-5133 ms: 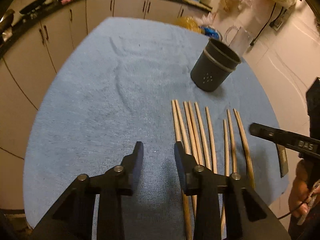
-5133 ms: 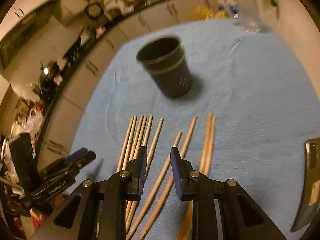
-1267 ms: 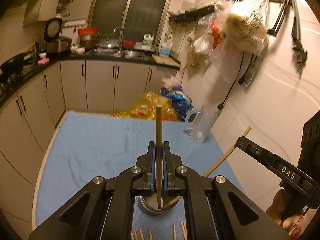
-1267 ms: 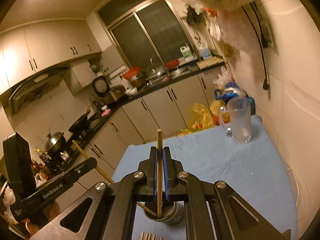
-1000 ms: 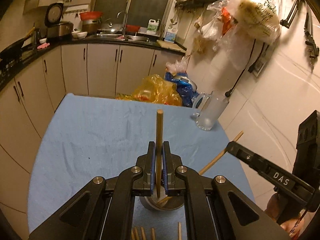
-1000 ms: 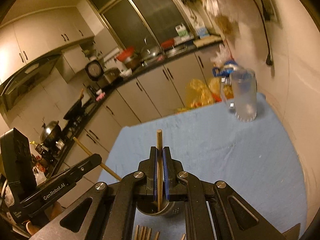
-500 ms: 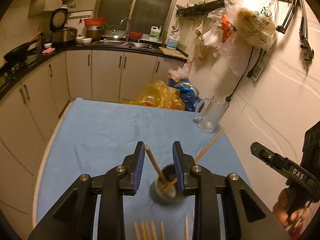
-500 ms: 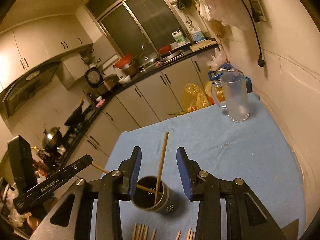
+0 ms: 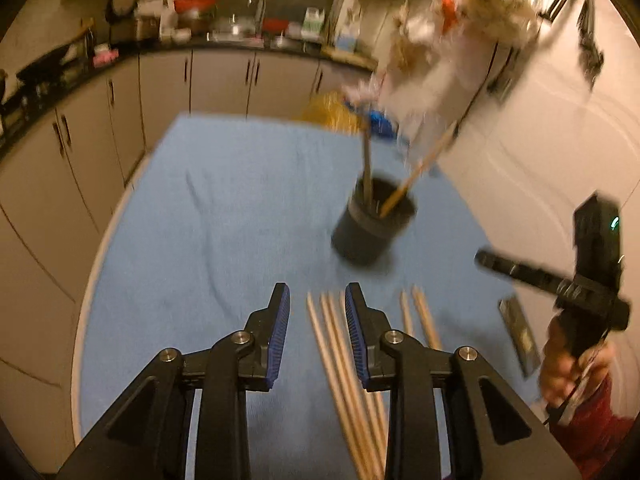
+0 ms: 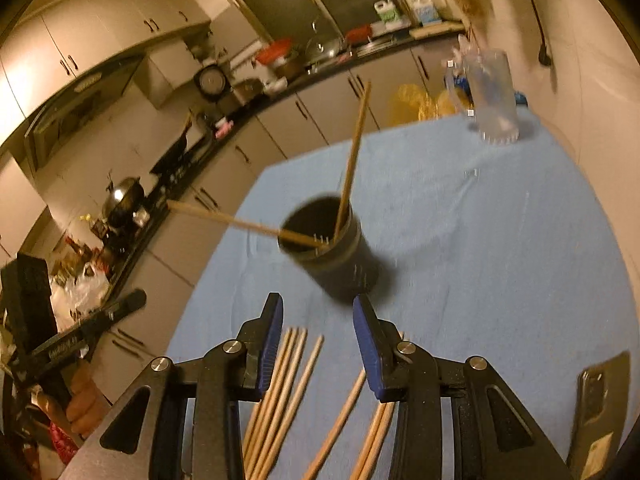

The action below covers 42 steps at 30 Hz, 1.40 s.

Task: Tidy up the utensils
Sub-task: 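Grasp another wooden chopstick from the row with the right gripper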

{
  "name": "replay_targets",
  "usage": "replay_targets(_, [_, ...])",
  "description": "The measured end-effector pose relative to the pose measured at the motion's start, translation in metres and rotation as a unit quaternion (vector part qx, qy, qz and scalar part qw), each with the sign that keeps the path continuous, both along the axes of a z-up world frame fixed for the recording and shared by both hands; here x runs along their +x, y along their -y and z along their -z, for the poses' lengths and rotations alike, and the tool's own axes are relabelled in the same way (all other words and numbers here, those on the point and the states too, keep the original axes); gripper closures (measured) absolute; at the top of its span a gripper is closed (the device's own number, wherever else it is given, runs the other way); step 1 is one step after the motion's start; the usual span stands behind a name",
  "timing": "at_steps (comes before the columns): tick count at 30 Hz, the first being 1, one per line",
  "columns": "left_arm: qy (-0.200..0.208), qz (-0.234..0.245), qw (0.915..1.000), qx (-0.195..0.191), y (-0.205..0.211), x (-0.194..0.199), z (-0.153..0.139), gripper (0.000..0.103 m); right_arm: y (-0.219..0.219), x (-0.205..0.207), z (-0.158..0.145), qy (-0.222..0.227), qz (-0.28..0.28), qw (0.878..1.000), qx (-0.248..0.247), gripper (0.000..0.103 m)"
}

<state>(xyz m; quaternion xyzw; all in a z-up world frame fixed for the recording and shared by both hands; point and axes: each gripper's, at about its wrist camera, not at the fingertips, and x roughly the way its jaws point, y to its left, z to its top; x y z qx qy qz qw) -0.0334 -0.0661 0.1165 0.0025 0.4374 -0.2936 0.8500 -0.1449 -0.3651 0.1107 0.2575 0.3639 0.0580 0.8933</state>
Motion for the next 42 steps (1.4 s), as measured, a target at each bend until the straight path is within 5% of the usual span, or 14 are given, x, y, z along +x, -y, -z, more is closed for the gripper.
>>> replay_targets(4, [-0.1, 0.007, 0.9946, 0.026, 0.021, 0.013, 0.056, 0.076, -0.001, -0.004, 0.012, -0.014, 0.0, 1.0, 0.013, 0.063])
replay_targets(8, [-0.15, 0.011, 0.9878, 0.039, 0.04, 0.025, 0.086, 0.08, -0.003, -0.013, 0.015, -0.014, 0.002, 1.0, 0.014, 0.063])
replay_targets(18, [-0.139, -0.011, 0.9847, 0.105, 0.069, 0.038, 0.101, 0.096, 0.006, -0.021, 0.025, -0.027, 0.01, 0.999, 0.03, 0.063])
replay_targets(42, [-0.138, -0.012, 0.9887, 0.058, 0.017, 0.033, 0.111, 0.097, -0.073, 0.063, 0.083, -0.187, -0.048, 0.981, -0.031, 0.07])
